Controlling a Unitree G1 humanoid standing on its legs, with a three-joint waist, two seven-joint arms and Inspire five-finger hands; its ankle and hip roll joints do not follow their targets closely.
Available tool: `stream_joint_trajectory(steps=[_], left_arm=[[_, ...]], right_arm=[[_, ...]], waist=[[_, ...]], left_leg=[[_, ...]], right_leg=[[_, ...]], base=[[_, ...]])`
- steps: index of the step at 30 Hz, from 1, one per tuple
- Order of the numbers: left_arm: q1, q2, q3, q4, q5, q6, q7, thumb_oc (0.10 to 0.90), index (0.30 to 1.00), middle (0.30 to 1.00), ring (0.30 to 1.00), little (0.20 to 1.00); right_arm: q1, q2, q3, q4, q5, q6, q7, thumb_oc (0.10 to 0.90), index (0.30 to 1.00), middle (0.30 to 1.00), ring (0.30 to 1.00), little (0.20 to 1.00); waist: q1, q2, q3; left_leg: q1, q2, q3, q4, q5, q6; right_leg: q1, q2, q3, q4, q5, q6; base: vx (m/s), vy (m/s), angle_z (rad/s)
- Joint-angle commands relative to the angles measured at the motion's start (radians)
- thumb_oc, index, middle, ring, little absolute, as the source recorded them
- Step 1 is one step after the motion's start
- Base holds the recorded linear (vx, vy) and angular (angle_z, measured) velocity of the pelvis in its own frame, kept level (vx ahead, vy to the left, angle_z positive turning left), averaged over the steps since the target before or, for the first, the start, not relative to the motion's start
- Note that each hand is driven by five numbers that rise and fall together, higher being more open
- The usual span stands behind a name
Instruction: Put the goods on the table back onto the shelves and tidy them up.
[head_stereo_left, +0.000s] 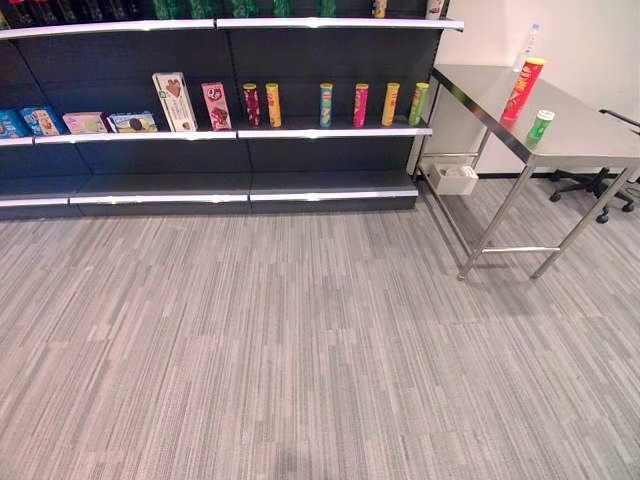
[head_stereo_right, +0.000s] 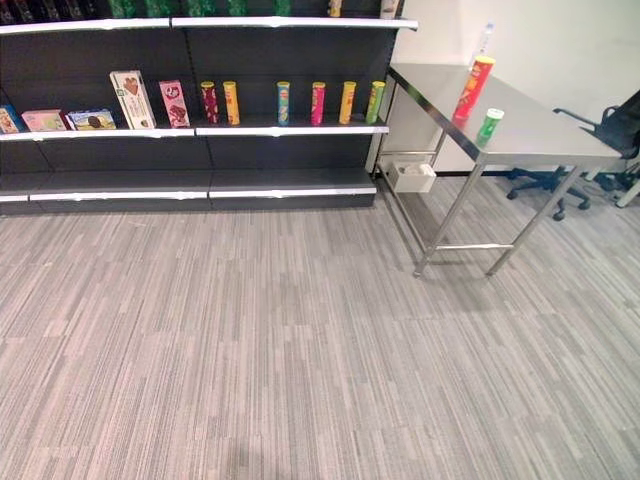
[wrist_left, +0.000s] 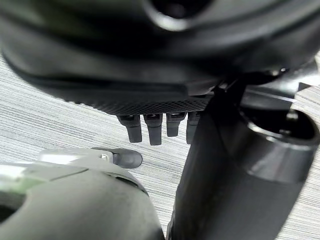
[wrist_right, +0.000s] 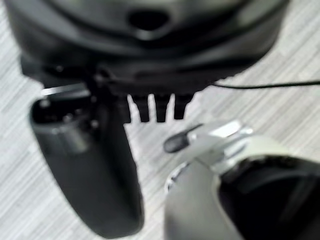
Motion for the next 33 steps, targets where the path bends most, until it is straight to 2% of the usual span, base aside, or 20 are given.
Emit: stream_joint_trajectory(steps=[1, 13, 15, 17, 18, 19, 20, 21, 22, 23, 24, 26, 27, 28, 29, 31, 32, 33], left_arm=[[-0.040, -0.021, 0.018, 0.085, 0.032, -0.011, -0.003, 0.800, 0.900, 0.900, 0.900, 0.900], [-0.028, -0.003, 0.034, 0.086, 0.040, -0.006, -0.016, 0.800, 0.900, 0.900, 0.900, 0.900], [-0.028, -0.003, 0.034, 0.086, 0.037, -0.007, -0.017, 0.800, 0.900, 0.900, 0.900, 0.900], [-0.041, 0.001, 0.029, 0.079, 0.020, -0.008, -0.015, 0.800, 0.900, 0.900, 0.900, 0.900], [-0.056, 0.007, 0.033, 0.073, 0.003, -0.008, -0.011, 0.800, 0.900, 0.900, 0.900, 0.900], [-0.065, 0.016, 0.045, 0.067, -0.029, -0.009, -0.009, 0.800, 0.900, 0.900, 0.900, 0.900], [-0.065, 0.016, 0.045, 0.067, -0.029, -0.009, -0.009, 0.800, 0.900, 0.900, 0.900, 0.900], [-0.065, 0.018, 0.052, 0.066, -0.036, -0.010, -0.009, 0.800, 0.900, 0.900, 0.900, 0.900], [-0.054, 0.024, 0.072, 0.071, -0.045, -0.007, -0.012, 0.800, 0.900, 0.900, 0.900, 0.900], [-0.049, 0.027, 0.079, 0.079, -0.045, -0.006, -0.013, 0.800, 0.900, 0.900, 0.900, 0.900], [-0.049, 0.026, 0.079, 0.080, -0.045, -0.006, -0.014, 0.800, 0.900, 0.900, 0.900, 0.900], [-0.034, 0.022, 0.090, 0.091, -0.057, -0.002, -0.017, 0.800, 0.900, 0.900, 0.900, 0.900], [-0.031, 0.018, 0.095, 0.094, -0.068, 0.000, -0.017, 0.800, 0.900, 0.900, 0.900, 0.900], [-0.031, 0.018, 0.095, 0.094, -0.068, 0.000, -0.017, 0.800, 0.900, 0.900, 0.900, 0.900], [-0.020, 0.019, 0.115, 0.110, -0.091, 0.005, -0.018, 0.800, 0.900, 0.900, 0.900, 0.900], [-0.015, 0.021, 0.124, 0.115, -0.092, 0.007, -0.017, 0.800, 0.900, 0.900, 0.900, 0.900], [0.012, 0.031, 0.152, 0.137, -0.070, 0.011, -0.022, 0.800, 0.900, 0.900, 0.900, 0.900], [0.013, 0.032, 0.151, 0.137, -0.070, 0.011, -0.022, 0.800, 0.900, 0.900, 0.900, 0.900]], right_arm=[[-0.030, 0.002, -0.004, 0.069, -0.022, -0.011, 0.006, 0.800, 0.900, 0.900, 0.900, 0.900], [-0.028, -0.011, 0.031, 0.039, -0.061, -0.018, 0.016, 0.800, 0.900, 0.900, 0.900, 0.900], [-0.033, -0.014, 0.035, 0.037, -0.062, -0.020, 0.016, 0.800, 0.900, 0.900, 0.900, 0.900], [-0.047, -0.021, 0.043, 0.030, -0.071, -0.023, 0.014, 0.800, 0.900, 0.900, 0.900, 0.900], [-0.056, -0.028, 0.043, 0.026, -0.077, -0.021, 0.011, 0.800, 0.900, 0.900, 0.900, 0.900], [-0.061, -0.039, 0.041, 0.030, -0.079, -0.017, 0.009, 0.800, 0.900, 0.900, 0.900, 0.900], [-0.062, -0.039, 0.041, 0.030, -0.079, -0.017, 0.009, 0.800, 0.900, 0.900, 0.900, 0.900], [-0.062, -0.041, 0.042, 0.031, -0.080, -0.017, 0.008, 0.800, 0.900, 0.900, 0.900, 0.900], [-0.061, -0.048, 0.042, 0.030, -0.091, -0.015, 0.012, 0.800, 0.900, 0.900, 0.900, 0.900], [-0.060, -0.052, 0.043, 0.029, -0.098, -0.015, 0.012, 0.800, 0.900, 0.900, 0.900, 0.900], [-0.059, -0.052, 0.043, 0.029, -0.098, -0.015, 0.012, 0.800, 0.900, 0.900, 0.900, 0.900], [-0.060, -0.062, 0.046, 0.025, -0.100, -0.017, 0.011, 0.800, 0.900, 0.900, 0.900, 0.900], [-0.061, -0.064, 0.046, 0.023, -0.098, -0.019, 0.009, 0.800, 0.900, 0.900, 0.900, 0.900], [-0.061, -0.065, 0.047, 0.023, -0.098, -0.019, 0.009, 0.800, 0.900, 0.900, 0.900, 0.900], [-0.057, -0.068, 0.043, 0.023, -0.102, -0.022, 0.003, 0.800, 0.900, 0.900, 0.900, 0.900], [-0.055, -0.068, 0.042, 0.023, -0.108, -0.021, 0.003, 0.800, 0.900, 0.900, 0.900, 0.900], [-0.041, -0.062, 0.035, 0.030, -0.136, -0.016, 0.016, 0.800, 0.900, 0.900, 0.900, 0.900], [-0.041, -0.061, 0.035, 0.030, -0.136, -0.016, 0.016, 0.800, 0.900, 0.900, 0.900, 0.900]], waist=[[0.014, -0.003, -0.016], [0.020, 0.006, 0.007], [0.021, 0.003, 0.016], [0.028, -0.007, 0.065], [0.033, -0.015, 0.090], [0.040, -0.015, 0.109], [0.039, -0.013, 0.108], [0.042, -0.015, 0.110], [0.057, -0.008, 0.107], [0.061, 0.002, 0.102], [0.061, 0.000, 0.102], [0.083, 0.020, 0.110], [0.093, 0.030, 0.113], [0.093, 0.028, 0.115], [0.112, 0.040, 0.112], [0.117, 0.041, 0.105], [0.138, 0.044, 0.062], [0.140, 0.042, 0.063]], left_leg=[[0.014, 0.106, -0.010, -0.007, -0.011, -0.108], [0.017, 0.126, -0.024, 0.012, -0.011, -0.120], [-0.016, 0.129, -0.031, 0.073, -0.029, -0.119], [-0.139, 0.124, -0.047, 0.291, -0.046, -0.129], [-0.248, 0.119, -0.083, 0.452, 0.000, -0.136], [-0.330, 0.117, -0.085, 0.503, 0.048, -0.132], [-0.334, 0.118, -0.087, 0.508, 0.046, -0.132], [-0.369, 0.119, -0.078, 0.505, 0.043, -0.129], [-0.390, 0.139, -0.061, 0.414, 0.031, -0.117], [-0.402, 0.151, -0.068, 0.357, 0.072, -0.121], [-0.399, 0.150, -0.067, 0.350, 0.076, -0.121], [-0.439, 0.183, -0.096, 0.216, 0.160, -0.137], [-0.453, 0.192, -0.113, 0.148, 0.178, -0.143], [-0.445, 0.191, -0.111, 0.140, 0.182, -0.144], [-0.483, 0.218, -0.142, 0.006, 0.221, -0.166], [-0.484, 0.223, -0.130, 0.001, 0.226, -0.169], [-0.471, 0.224, -0.150, 0.014, 0.241, -0.165], [-0.468, 0.222, -0.147, 0.014, 0.241, -0.165]], right_leg=[[-0.043, -0.072, 0.014, 0.004, 0.067, 0.097], [-0.037, -0.048, 0.017, 0.008, 0.043, 0.078], [-0.043, -0.050, 0.021, 0.014, 0.038, 0.073], [-0.050, -0.057, 0.030, 0.040, 0.020, 0.053], [-0.053, -0.060, 0.020, 0.055, 0.005, 0.035], [-0.047, -0.065, 0.014, 0.068, -0.012, 0.028], [-0.049, -0.064, 0.012, 0.069, -0.013, 0.028], [-0.045, -0.069, 0.014, 0.071, -0.018, 0.027], [-0.029, -0.076, 0.021, 0.076, -0.042, 0.035], [-0.023, -0.073, 0.024, 0.075, -0.051, 0.038], [-0.023, -0.074, 0.024, 0.075, -0.052, 0.037], [0.010, -0.067, 0.035, 0.076, -0.081, 0.039], [0.026, -0.065, 0.044, 0.079, -0.094, 0.042], [0.029, -0.066, 0.045, 0.080, -0.096, 0.042], [0.095, -0.078, 0.090, 0.090, -0.148, 0.060], [0.112, -0.086, 0.103, 0.094, -0.157, 0.067], [0.159, -0.108, 0.144, 0.088, -0.168, 0.093], [0.161, -0.110, 0.145, 0.087, -0.169, 0.093]], base=[[0.03, -0.034, -0.01], [0.03, -0.039, 0.00], [-0.03, -0.051, -0.01], [-0.12, -0.090, -0.07], [-0.02, -0.086, -0.02], [0.04, -0.050, -0.04], [0.11, 0.010, -0.05], [0.23, 0.100, 0.05], [0.32, 0.160, 0.14], [0.28, 0.146, 0.00], [0.20, 0.115, -0.16], [0.29, 0.147, -0.16], [0.25, 0.116, -0.09], [0.61, 0.270, -0.28], [0.49, 0.211, -0.33], [0.61, 0.307, -0.43], [0.58, 0.320, -0.59], [0.57, 0.348, -0.73]])
